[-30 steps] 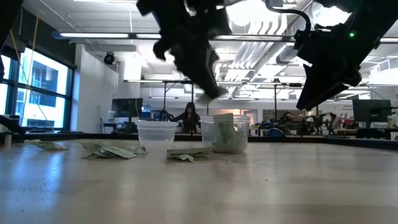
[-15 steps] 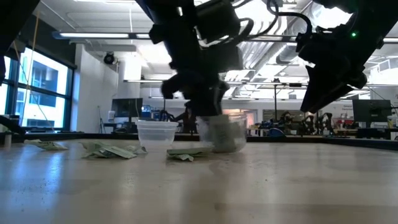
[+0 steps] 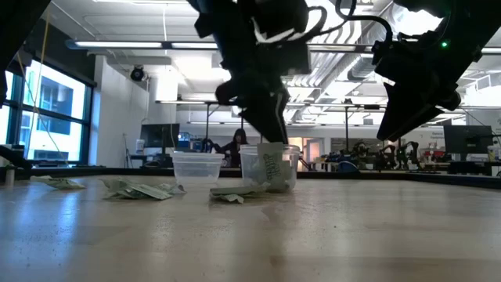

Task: Pick and place items into bin
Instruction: Put the light green stevia packet into the transparent bin

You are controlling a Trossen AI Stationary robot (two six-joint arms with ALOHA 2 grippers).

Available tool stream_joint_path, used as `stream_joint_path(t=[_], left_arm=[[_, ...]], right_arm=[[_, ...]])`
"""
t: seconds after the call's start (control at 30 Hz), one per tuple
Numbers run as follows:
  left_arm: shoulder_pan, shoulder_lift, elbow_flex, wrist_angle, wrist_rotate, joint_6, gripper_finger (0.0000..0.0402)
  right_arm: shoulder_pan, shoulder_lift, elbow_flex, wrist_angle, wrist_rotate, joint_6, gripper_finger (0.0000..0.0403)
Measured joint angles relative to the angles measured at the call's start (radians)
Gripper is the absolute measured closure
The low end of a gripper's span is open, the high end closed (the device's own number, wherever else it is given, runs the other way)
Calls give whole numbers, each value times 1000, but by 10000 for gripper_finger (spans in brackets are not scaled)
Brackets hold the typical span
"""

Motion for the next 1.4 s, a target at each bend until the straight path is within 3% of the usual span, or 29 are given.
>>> stream_joint_path(t=[0.2,0.37,0.6,0.9,1.1,1.23,1.4], left_arm=[[0,-3,71,-98,37,-2,269],[3,-23,68,-224,1,-29,238],[16,-135,20,-293,131,-172,235],[-42,-361,-283,-276,98,-467,239],[-37,-562,-490,-330,58,-948,240],[-117,-650,-565,-346,1,-868,239],[-195,-671,-670,-374,30,-752,238]], right_arm=[[0,0,0,-1,4,-1,233],[0,0,0,-1,4,-1,233],[0,0,0,1,6,-60,233],[0,0,0,3,-52,-108,233],[-6,0,0,13,-60,-109,233],[-28,0,0,26,-52,-123,233],[-73,0,0,68,-69,-193,233]])
